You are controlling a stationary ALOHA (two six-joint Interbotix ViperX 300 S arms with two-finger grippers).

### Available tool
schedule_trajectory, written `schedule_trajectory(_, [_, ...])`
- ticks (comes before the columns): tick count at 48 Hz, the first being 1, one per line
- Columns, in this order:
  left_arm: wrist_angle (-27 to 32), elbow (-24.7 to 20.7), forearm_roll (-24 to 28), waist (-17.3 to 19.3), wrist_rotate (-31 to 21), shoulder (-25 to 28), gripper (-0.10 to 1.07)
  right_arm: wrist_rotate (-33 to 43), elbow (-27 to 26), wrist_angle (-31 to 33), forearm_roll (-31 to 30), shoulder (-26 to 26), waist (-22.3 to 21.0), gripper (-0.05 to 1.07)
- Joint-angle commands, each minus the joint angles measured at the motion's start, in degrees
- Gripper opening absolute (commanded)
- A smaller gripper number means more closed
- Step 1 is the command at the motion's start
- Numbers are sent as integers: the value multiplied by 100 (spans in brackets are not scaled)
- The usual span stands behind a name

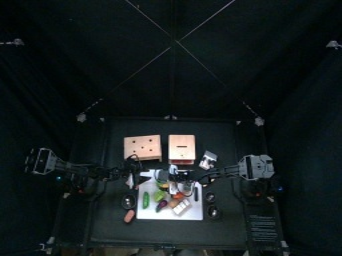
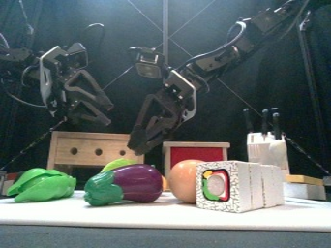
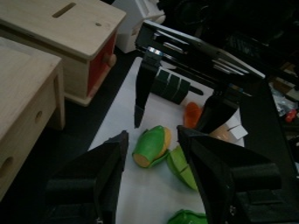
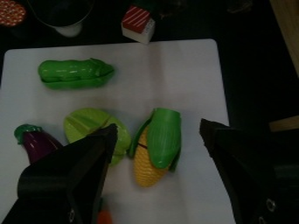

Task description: Place corn onto cutting board

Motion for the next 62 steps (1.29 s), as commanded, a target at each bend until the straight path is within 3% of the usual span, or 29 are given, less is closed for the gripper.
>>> schedule_trajectory(1, [-26, -26, 18, 0, -18, -70, 85, 9, -132, 0, 26, -132, 9, 104])
schedule_trajectory(46, [-26, 114, -105, -26, -26, -114, 85, 0, -246, 237, -18, 176, -264, 104])
schedule_trajectory(62, [-26, 105, -114, -35, -26, -114, 85, 0, -396, 439, -44, 510, -255, 104])
